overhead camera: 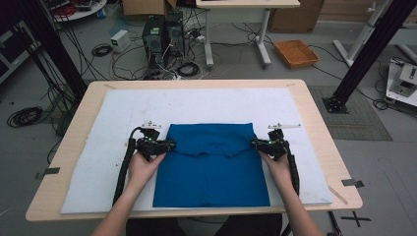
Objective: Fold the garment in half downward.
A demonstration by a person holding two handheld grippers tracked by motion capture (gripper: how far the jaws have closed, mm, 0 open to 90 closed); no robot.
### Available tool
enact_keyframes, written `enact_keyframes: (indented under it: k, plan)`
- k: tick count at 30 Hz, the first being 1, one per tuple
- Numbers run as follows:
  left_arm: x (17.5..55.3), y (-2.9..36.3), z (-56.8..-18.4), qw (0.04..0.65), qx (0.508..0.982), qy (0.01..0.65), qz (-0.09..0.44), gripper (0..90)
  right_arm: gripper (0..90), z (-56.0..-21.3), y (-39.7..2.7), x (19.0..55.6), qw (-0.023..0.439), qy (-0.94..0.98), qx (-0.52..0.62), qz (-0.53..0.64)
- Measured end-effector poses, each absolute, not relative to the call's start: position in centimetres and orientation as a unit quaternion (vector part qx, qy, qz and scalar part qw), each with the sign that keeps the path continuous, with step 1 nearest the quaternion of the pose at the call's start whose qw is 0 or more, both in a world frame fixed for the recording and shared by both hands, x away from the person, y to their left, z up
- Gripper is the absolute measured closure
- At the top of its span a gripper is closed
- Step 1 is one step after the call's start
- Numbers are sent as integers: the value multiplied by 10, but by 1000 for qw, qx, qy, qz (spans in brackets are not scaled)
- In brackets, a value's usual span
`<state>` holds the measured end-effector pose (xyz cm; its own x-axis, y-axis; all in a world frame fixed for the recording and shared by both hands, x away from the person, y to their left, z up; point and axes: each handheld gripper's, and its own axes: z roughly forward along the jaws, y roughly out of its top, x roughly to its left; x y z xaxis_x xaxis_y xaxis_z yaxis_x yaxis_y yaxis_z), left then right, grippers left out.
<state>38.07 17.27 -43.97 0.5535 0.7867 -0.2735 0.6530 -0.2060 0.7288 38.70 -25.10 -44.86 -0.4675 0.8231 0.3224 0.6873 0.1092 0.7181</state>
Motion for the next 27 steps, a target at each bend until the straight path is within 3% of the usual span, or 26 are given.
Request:
enact_keyframes:
  k: [3,17,27]
  plan:
    - [381,173,-440,425,773,465,76,878,897,-447,-249,387,82,746,503,430]
    - [371,178,-426,438,775,451,69,884,900,-435,-257,374,80,739,494,451]
    - [333,177,-412,449,788,418,48,883,900,-422,-267,340,72,749,469,462]
